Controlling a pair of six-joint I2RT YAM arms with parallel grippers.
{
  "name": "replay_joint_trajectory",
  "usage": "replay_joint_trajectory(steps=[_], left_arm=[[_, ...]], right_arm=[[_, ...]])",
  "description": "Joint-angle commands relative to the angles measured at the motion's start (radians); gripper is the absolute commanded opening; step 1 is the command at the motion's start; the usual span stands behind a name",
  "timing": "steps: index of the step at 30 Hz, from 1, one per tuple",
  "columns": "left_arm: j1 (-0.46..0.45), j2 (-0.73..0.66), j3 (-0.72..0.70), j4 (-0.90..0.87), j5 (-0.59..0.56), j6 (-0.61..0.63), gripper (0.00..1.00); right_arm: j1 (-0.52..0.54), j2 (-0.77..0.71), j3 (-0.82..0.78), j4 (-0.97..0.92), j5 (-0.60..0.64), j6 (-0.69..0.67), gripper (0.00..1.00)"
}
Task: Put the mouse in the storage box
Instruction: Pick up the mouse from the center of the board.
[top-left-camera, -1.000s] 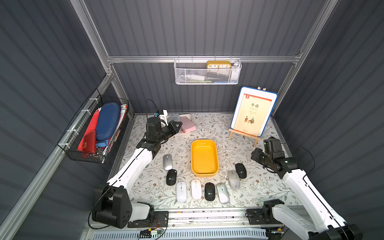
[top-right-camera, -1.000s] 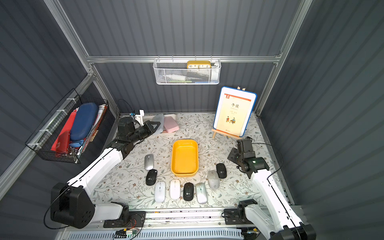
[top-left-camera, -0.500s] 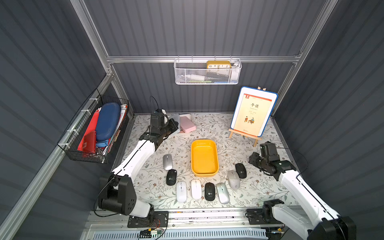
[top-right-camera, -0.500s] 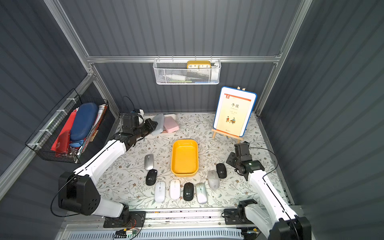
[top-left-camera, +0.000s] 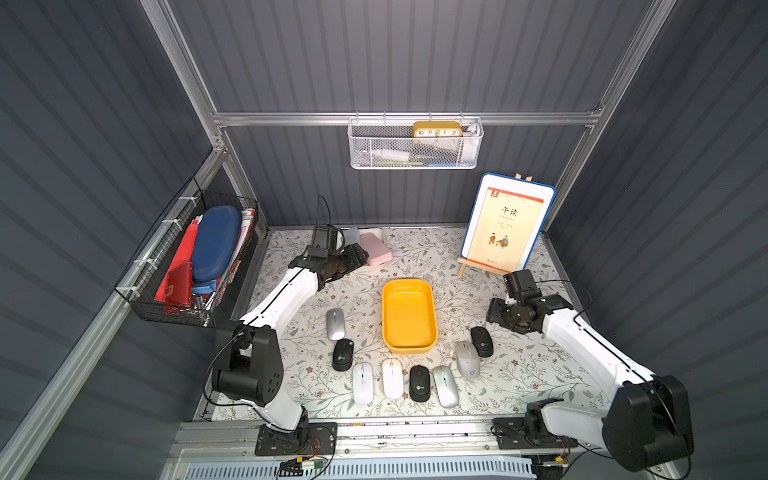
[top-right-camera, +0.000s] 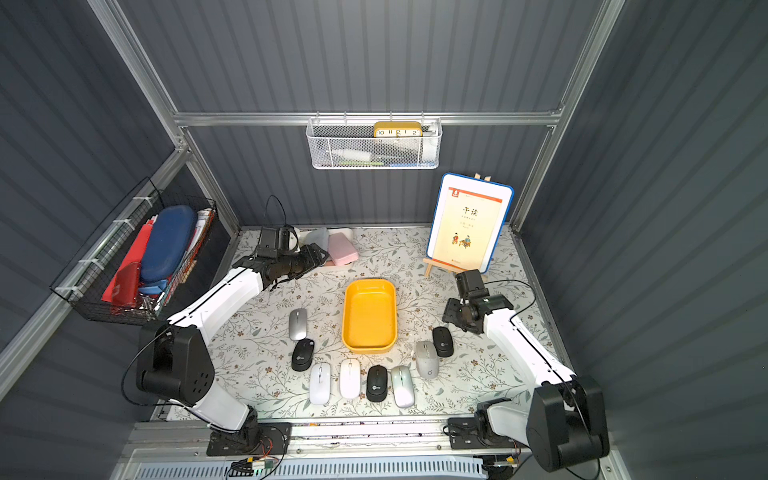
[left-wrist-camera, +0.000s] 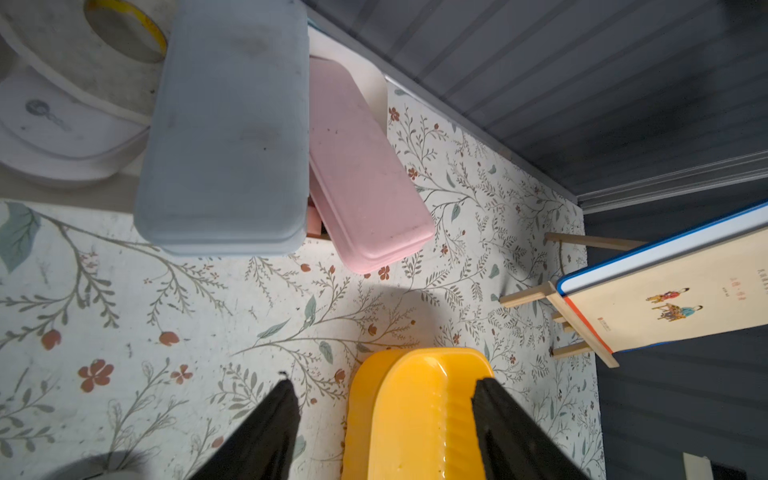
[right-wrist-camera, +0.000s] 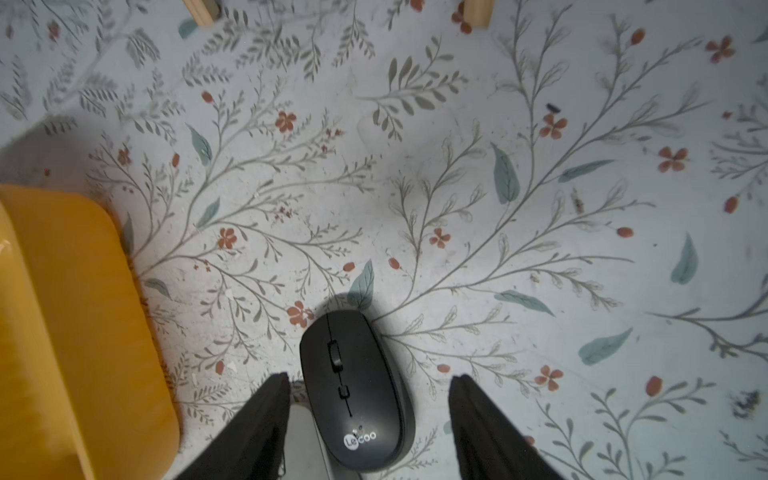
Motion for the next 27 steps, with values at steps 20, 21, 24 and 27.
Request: replay_joint_trajectory(steps=[20, 21, 24, 27], left_arm=[[-0.474, -0.245, -0.190, 0.083, 0.243, -0.143, 0.72], [-0.473, -0.242, -0.191, 0.083, 0.242, -0.138, 0.72], [-0.474, -0.227, -0.180, 0.070, 0.246, -0.122, 0.73], [-0.473, -0.213, -0.168, 0.068, 0.249, -0.111, 0.73]], right_arm=[[0.075, 0.233, 0.100, -0.170, -0.033, -0.106, 0.80], [0.077, 0.235, 0.099, -0.169, -0.043, -0.109, 0.80], [0.085, 0.251, 0.091, -0.159, -0.085, -0.109, 0.80], [0.100, 0.269, 0.086, -0.151, -0.105, -0.109, 0.81]])
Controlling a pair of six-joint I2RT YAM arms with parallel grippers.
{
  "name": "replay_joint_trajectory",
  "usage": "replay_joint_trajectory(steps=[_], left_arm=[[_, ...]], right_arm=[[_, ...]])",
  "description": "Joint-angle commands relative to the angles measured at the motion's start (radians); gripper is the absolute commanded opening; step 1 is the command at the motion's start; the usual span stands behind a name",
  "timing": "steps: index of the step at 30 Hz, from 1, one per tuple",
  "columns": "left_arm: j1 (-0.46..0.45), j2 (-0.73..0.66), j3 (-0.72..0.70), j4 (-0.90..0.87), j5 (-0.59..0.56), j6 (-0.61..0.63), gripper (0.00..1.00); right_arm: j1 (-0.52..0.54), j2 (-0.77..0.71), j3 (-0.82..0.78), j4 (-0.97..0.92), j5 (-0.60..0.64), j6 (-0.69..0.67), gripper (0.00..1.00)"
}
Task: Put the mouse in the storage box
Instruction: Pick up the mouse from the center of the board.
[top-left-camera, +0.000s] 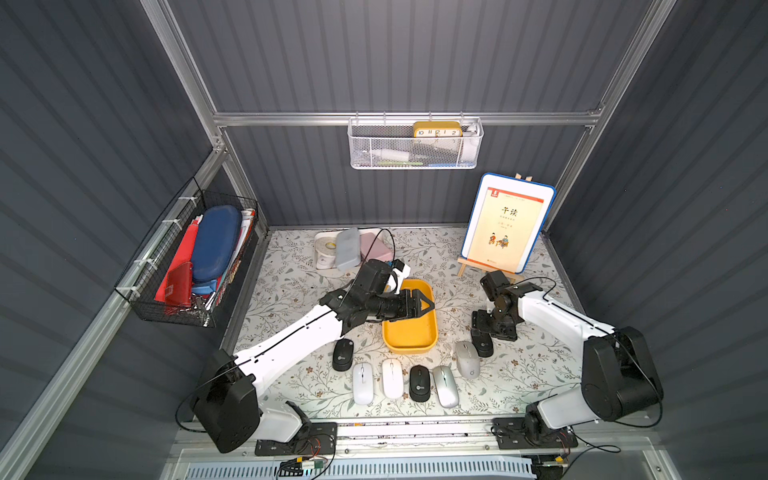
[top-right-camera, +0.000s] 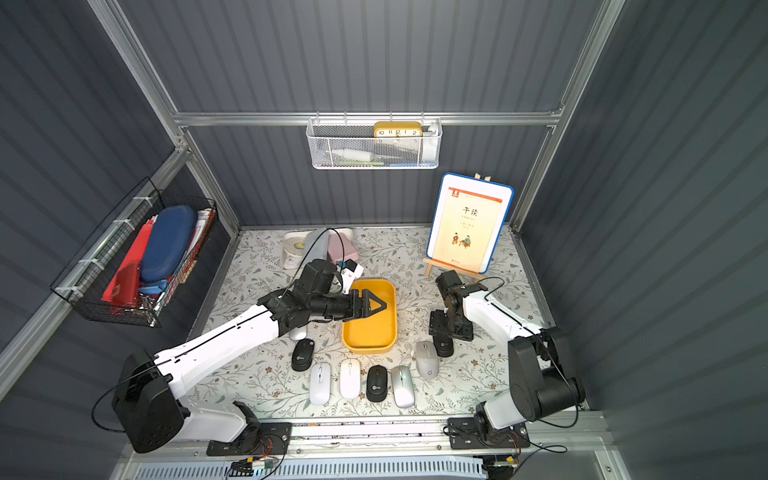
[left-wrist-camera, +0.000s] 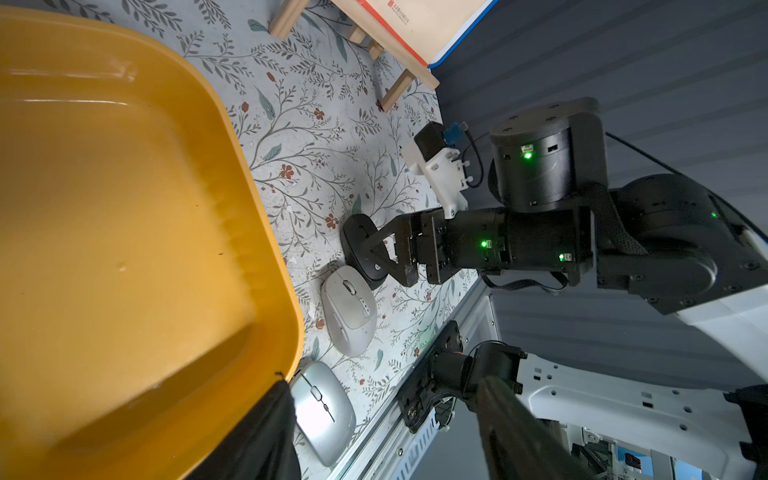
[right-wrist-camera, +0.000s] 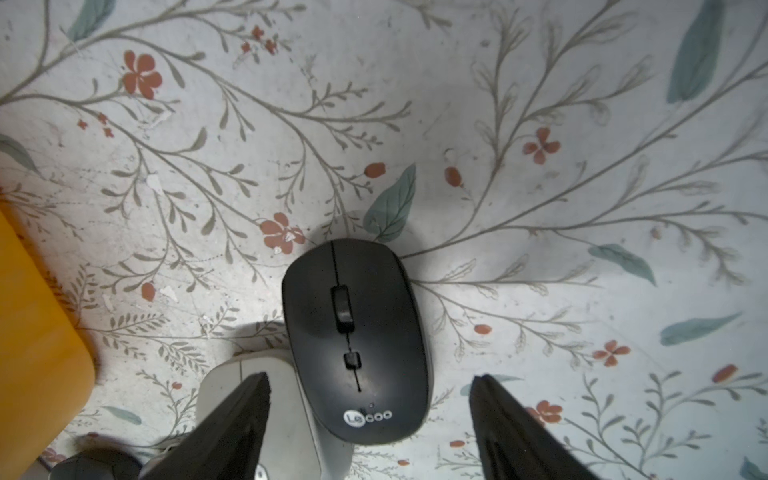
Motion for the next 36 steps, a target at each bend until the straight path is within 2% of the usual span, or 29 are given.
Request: replay_joint_trajectory(steps=[1, 7, 13, 18, 21, 26, 30, 33, 36], left_arm=[[0.002, 0.015, 0.014, 0.017, 0.024, 0.007, 0.73], [0.001, 0.017, 0.021, 0.028, 0.031, 0.007, 0.73], [0.001, -0.014, 0.000, 0.051, 0.026, -0.004, 0.74], [0.001, -0.044, 0.000, 0.030, 0.009, 0.004, 0.74], [0.001, -0.061, -0.003, 0.026, -0.001, 0.006, 0.75], [0.001, -0.051, -0.009, 0.033, -0.002, 0.003, 0.75], [0.002, -0.034, -0.002, 0.035, -0.002, 0.014, 0.75], [0.002, -0.020, 0.012, 0.036, -0.003, 0.019, 0.75], [0.002, -0.008, 0.012, 0.061, 0.007, 0.015, 0.75]], right_arm=[[0.020, 0.027, -0.006, -0.011, -0.034, -0.012, 0.81], [0.029, 0.061, -0.016, -0.022, 0.003, 0.054, 0.80], [0.028, 0.103, 0.007, -0.049, 0.048, 0.066, 0.79], [0.028, 0.149, 0.009, -0.038, 0.054, 0.064, 0.74], [0.025, 0.149, 0.009, -0.026, 0.056, 0.069, 0.65], [0.025, 0.153, 0.033, -0.011, 0.058, 0.066, 0.60], [0.019, 0.190, 0.090, 0.016, 0.076, 0.047, 0.61], [0.017, 0.241, 0.143, 0.015, 0.091, 0.031, 0.67], [0.017, 0.274, 0.149, 0.033, 0.043, 0.031, 0.75]])
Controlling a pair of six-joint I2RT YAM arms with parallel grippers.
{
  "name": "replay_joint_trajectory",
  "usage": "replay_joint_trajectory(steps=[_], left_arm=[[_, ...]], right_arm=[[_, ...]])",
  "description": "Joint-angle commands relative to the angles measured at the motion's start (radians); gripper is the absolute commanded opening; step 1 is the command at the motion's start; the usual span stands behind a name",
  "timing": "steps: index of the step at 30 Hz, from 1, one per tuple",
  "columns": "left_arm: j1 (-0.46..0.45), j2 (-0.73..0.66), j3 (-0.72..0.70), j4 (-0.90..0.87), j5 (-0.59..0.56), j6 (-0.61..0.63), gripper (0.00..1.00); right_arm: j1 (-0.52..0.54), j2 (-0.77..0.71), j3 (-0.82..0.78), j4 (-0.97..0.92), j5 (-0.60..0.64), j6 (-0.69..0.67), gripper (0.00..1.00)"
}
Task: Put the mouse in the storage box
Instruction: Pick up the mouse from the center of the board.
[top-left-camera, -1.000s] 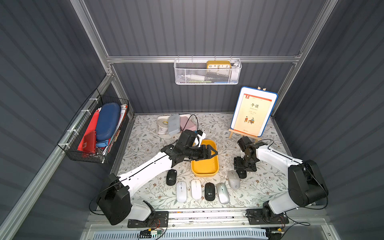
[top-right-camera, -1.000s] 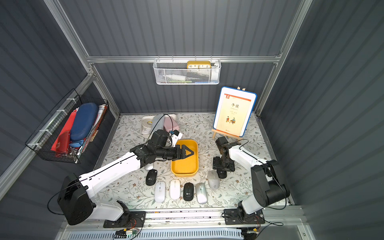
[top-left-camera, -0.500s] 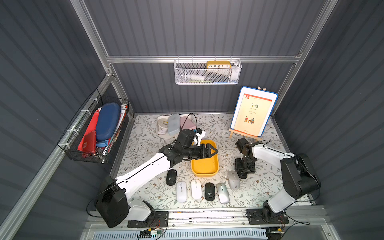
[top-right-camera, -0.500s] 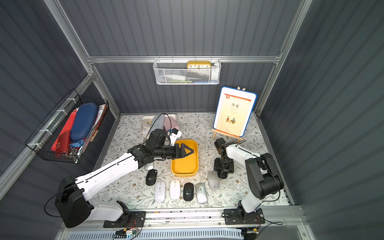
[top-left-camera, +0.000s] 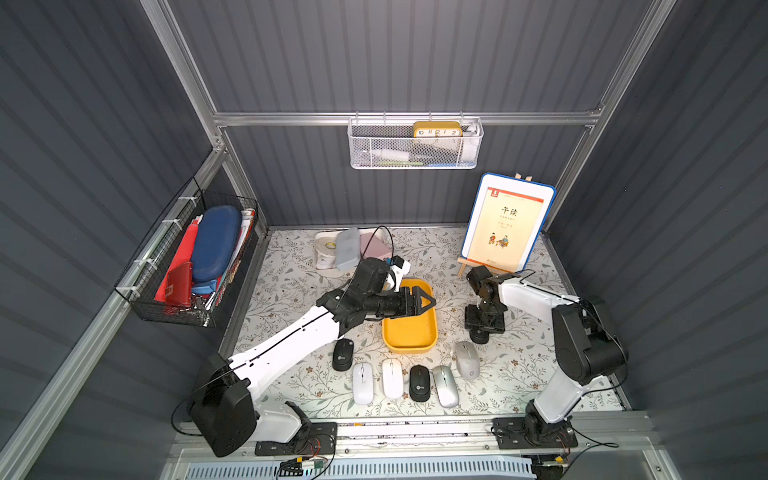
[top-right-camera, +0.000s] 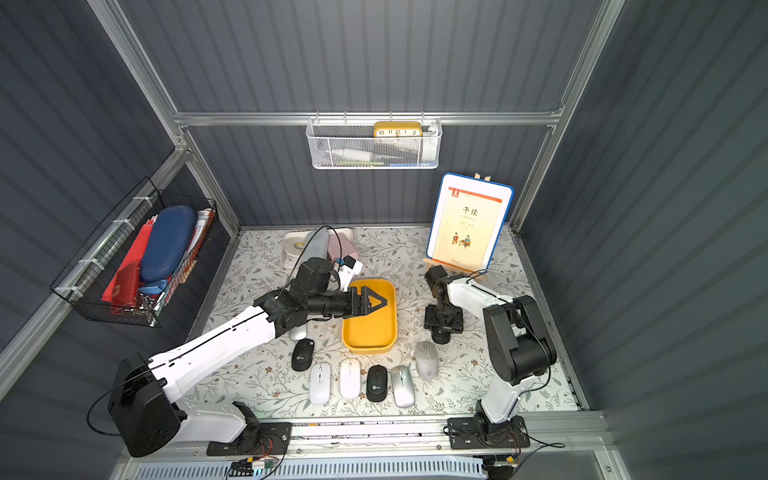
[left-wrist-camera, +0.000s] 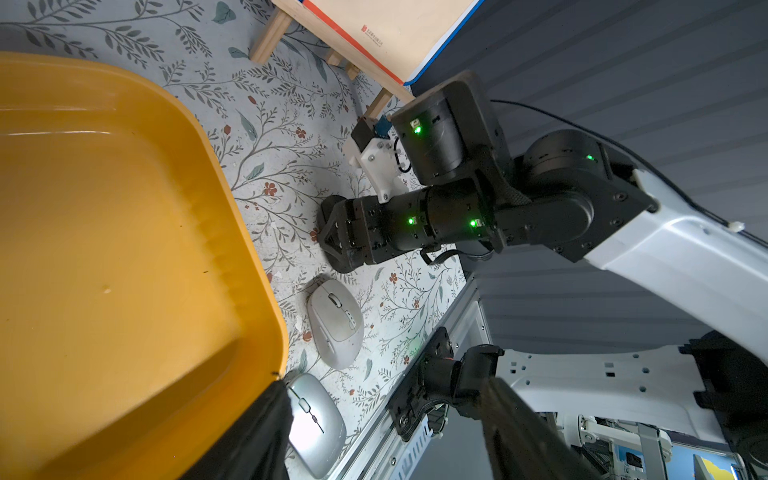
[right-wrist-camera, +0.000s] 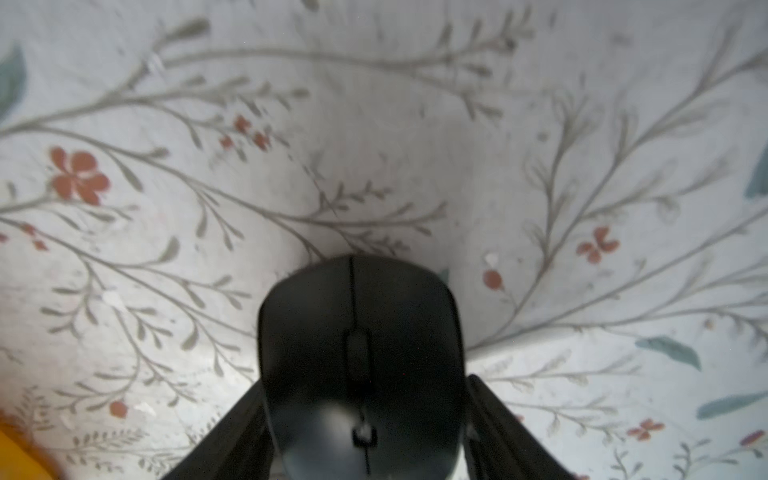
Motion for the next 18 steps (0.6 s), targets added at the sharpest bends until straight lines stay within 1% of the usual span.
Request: replay_joint_trajectory(steps=[1, 6, 9, 14, 18], left_arm=[[0.000, 0.016, 0.009, 0.034, 0.013, 0.012, 0.75], [0.000, 0.007, -0.019, 0.045, 0.008, 0.006, 0.76], [0.002, 0.003, -0.032, 0.040, 0.007, 0.007, 0.76], [0.001, -0.005, -0.047, 0.041, 0.006, 0.003, 0.76], [0.002, -0.025, -0.042, 0.011, -0.004, 0.013, 0.76]], right_arm=[[-0.002, 0.024, -0.006, 0.015, -0.031, -0.006, 0.75], [0.007, -0.013, -0.066, 0.034, -0.023, 0.005, 0.75], [0.007, -0.016, -0.074, 0.021, -0.025, 0.005, 0.70], [0.007, -0.013, -0.078, 0.034, 0.008, 0.003, 0.55], [0.028, -0.065, -0.045, 0.012, 0.039, 0.001, 0.54]])
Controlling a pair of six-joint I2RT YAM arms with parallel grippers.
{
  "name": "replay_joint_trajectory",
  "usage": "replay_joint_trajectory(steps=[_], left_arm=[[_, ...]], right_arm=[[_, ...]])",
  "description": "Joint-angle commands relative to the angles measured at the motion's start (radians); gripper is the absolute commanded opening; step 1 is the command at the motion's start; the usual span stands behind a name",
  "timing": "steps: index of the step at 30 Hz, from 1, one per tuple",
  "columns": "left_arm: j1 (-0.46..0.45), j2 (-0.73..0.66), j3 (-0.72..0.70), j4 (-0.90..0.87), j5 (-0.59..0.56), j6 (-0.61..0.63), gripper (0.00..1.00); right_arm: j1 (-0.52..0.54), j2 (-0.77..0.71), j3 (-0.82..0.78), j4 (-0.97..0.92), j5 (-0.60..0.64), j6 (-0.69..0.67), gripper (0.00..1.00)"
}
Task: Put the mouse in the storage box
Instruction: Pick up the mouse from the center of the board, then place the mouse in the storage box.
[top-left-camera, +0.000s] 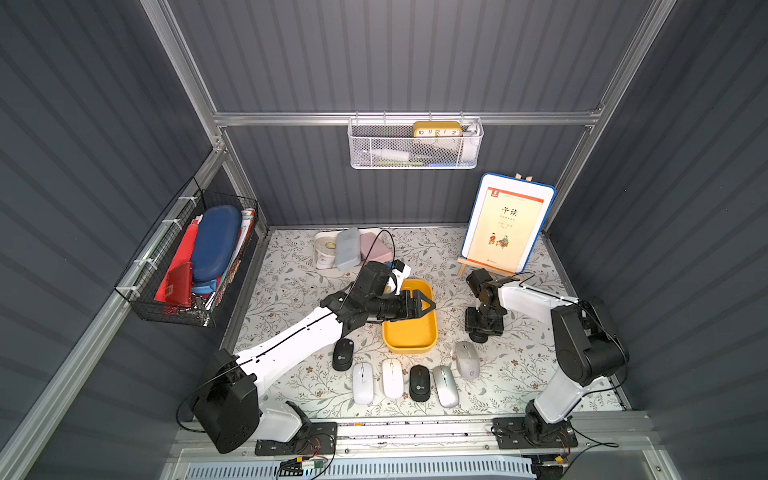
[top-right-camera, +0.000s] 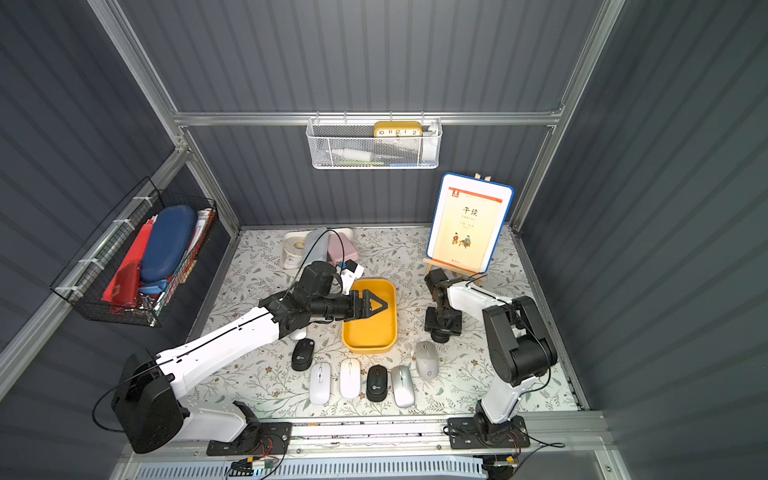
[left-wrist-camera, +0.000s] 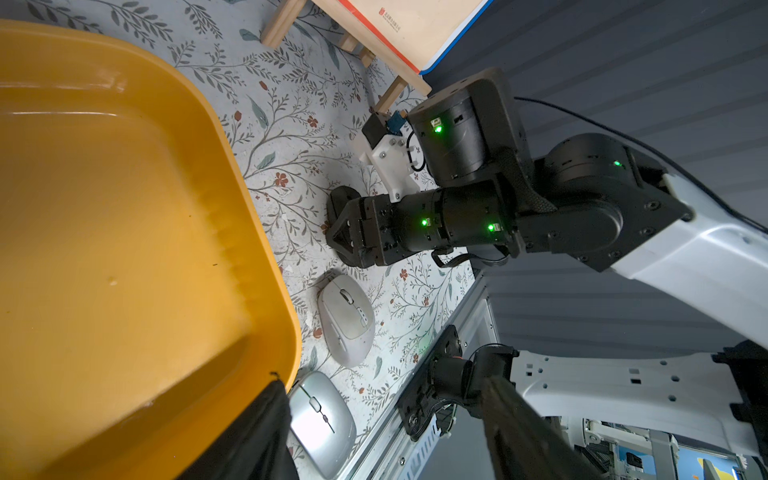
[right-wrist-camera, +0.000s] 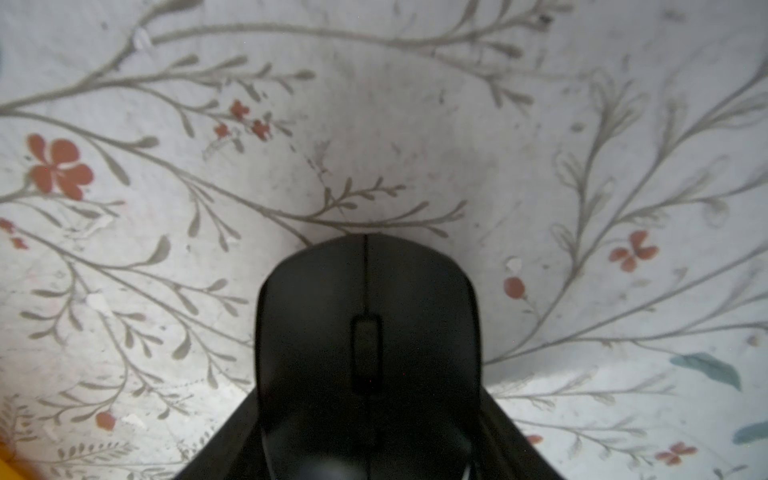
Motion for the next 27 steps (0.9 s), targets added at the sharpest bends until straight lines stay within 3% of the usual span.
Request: replay_joint_trajectory(steps=[1, 6, 9, 12, 15, 17, 23, 27], left_arm=[[0.002, -0.046, -0.003, -0.027, -0.036, 0.019, 0.76], [0.002, -0.077, -0.007, -0.031, -0.052, 0.025, 0.77], [0.012, -0.129, -0.024, -0.058, -0.125, -0.007, 0.77], [0.132, -0.207, -0.072, -0.080, -0.113, -0.035, 0.77], [0.311, -0.251, -0.118, -0.127, -0.069, -0.047, 0.77], [0.375, -0.250, -0.122, -0.153, -0.052, -0.034, 0.76], [0.425, -0.183, -0.107, -0.196, -0.051, -0.005, 0.76], [0.433, -0.169, -0.182, -0.207, -0.044, -0.062, 0.75]], right_arm=[[0.027, -0.054, 0.033, -0.050, 0.044, 0.000, 0.54], [0.088, -0.129, 0.143, -0.134, 0.067, 0.006, 0.54], [0.138, -0.170, 0.216, -0.179, 0.085, 0.017, 0.54], [0.203, -0.163, 0.308, -0.228, 0.081, 0.027, 0.54], [0.288, -0.103, 0.399, -0.240, 0.078, 0.043, 0.54], [0.349, -0.037, 0.467, -0.250, 0.082, 0.047, 0.54], [0.439, 0.151, 0.631, -0.234, 0.063, 0.059, 0.54], [0.448, 0.235, 0.668, -0.193, 0.027, 0.050, 0.54]])
